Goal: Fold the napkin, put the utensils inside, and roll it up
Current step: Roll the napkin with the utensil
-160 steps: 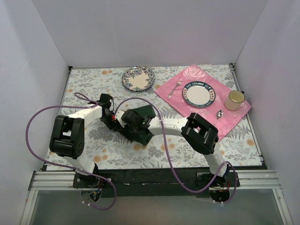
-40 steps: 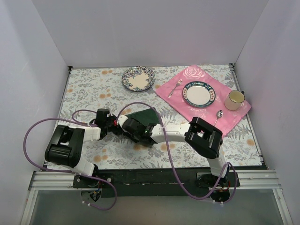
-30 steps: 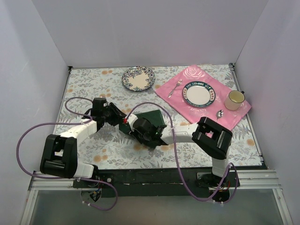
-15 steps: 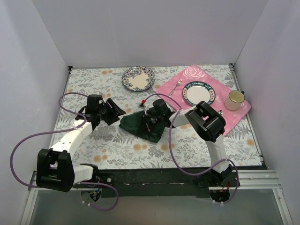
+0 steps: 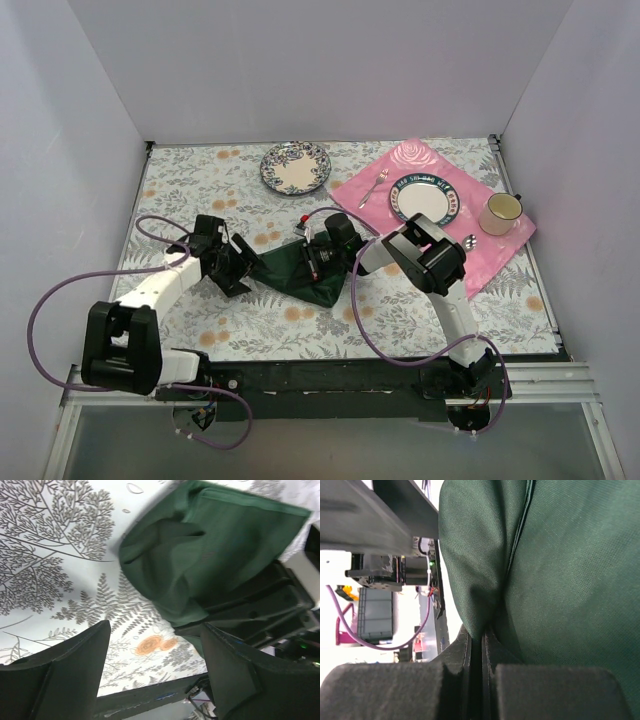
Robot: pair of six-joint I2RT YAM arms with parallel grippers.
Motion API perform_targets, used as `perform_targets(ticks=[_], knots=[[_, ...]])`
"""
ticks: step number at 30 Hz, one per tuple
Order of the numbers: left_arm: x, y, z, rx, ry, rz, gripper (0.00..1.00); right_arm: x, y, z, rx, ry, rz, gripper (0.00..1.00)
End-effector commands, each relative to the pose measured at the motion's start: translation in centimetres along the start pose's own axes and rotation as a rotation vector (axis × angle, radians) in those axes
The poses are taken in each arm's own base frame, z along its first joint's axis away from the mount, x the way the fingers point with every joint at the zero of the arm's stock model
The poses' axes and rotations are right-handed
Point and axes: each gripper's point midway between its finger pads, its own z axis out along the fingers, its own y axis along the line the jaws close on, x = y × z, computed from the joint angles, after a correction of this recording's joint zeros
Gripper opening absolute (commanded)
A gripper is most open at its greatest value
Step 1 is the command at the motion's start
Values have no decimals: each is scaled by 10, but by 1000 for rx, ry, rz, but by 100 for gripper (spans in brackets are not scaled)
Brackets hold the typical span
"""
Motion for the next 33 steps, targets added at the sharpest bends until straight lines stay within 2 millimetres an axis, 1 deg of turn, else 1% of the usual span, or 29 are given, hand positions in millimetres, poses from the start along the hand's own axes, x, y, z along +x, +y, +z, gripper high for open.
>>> perform_targets(ticks=[1,2,3,5,6,7,9,10,12,13,15,16,18,20,21,22,23,24,25,26,27,30,33], knots=[[7,1,4,-10,57,53,69,5,-24,7,66,-7,58,1],[8,1,5,-7,64,72,64,2,-26,7,86,-17,46,1],[10,-1,5,-2,71,85,52,2,-27,7,99,-17,45,1],[13,-9,2,40,71,98,40,2,-30,6,120,-12,33,1],[15,-12,-2,71,61,106,39,2,-31,6,126,-13,30,1],[13,-21,-5,120,38,114,39,2,-32,5,134,-12,24,1],[15,-31,-10,185,32,123,39,4,-36,4,153,-6,21,1],[13,-39,-13,233,15,134,39,5,-36,5,157,-3,19,1],[15,-46,-12,263,32,129,39,6,-38,4,165,-1,17,1],[13,-49,-8,271,37,129,36,6,-39,3,165,-2,19,1],[18,-53,-4,307,79,108,31,6,-38,3,167,-3,20,1],[19,-56,2,335,86,102,26,5,-37,3,167,-7,17,1],[22,-62,4,377,108,77,20,5,-37,3,174,-9,17,1],[21,-65,8,406,83,80,8,5,-37,2,174,-11,16,1],[20,-67,10,418,76,69,7,5,-37,2,175,-10,18,1],[15,-75,9,463,49,81,4,6,-37,2,175,-8,19,1],[18,-70,14,461,51,68,0,5,-37,2,178,-11,15,1],[15,-75,14,496,32,63,0,5,-38,2,180,-13,18,1],[16,-75,16,508,28,53,0,6,-38,2,180,-13,21,1],[23,-64,23,498,38,42,0,6,-39,2,181,-10,23,1],[19,-73,20,553,8,48,0,5,-38,2,180,-13,21,1],[23,-63,31,581,-6,15,0,5,-38,3,181,-10,23,1],[25,-50,40,575,-20,-24,0,5,-39,2,181,-9,25,1]])
